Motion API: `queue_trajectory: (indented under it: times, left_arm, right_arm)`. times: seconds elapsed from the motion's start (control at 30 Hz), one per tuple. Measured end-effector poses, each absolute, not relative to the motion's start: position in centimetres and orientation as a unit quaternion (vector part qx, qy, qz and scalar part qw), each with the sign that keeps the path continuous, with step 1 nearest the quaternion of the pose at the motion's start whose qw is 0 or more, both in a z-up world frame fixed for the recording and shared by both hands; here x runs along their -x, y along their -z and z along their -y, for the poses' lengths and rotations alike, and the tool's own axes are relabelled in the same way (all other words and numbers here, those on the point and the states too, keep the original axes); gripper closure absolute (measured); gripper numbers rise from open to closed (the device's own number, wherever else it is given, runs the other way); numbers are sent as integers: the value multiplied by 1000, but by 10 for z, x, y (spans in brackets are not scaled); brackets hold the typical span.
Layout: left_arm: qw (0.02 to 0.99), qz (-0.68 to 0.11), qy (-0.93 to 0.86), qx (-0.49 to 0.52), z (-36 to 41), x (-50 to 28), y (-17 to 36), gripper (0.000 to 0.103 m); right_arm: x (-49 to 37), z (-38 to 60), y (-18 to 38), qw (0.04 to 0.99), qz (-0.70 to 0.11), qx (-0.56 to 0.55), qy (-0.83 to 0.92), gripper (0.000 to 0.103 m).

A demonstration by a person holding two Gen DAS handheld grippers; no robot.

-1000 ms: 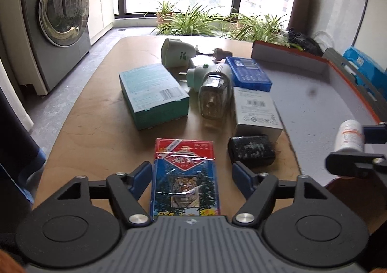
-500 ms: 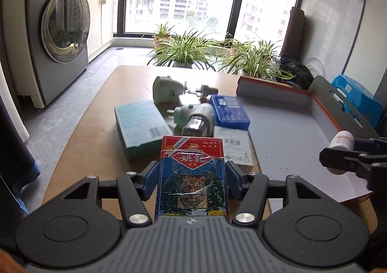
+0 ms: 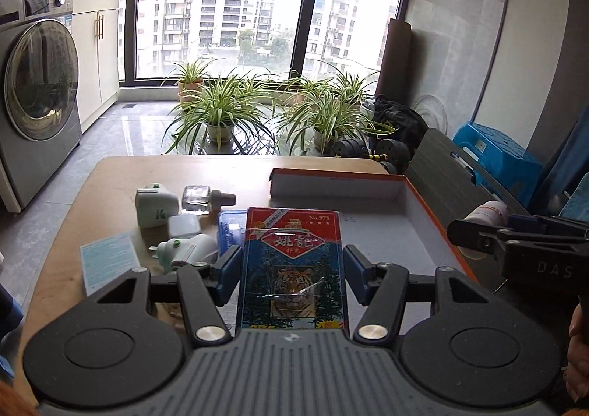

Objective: Organize rigid objects
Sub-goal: 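Lift and carry the card box and pill bottle over the orange-rimmed tray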

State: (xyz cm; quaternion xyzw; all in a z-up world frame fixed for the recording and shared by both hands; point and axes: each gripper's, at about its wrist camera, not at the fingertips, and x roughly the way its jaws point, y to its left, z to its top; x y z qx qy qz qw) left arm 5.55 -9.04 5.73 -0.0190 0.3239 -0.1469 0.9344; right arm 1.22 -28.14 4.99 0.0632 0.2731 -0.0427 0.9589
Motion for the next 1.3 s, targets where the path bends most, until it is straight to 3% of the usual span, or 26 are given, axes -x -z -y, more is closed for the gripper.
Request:
queue_trajectory:
  times: [0.53,1.3]
  left_arm:
    - [932,-329,154,3,151,-117,-70,43]
    - [923,-362,135,-1,166,-159,-42,43]
  right_arm:
    - [-64,332,-58,956,-269,-74,91,29]
    - [-130,343,-28,947,-302,-51,92,29]
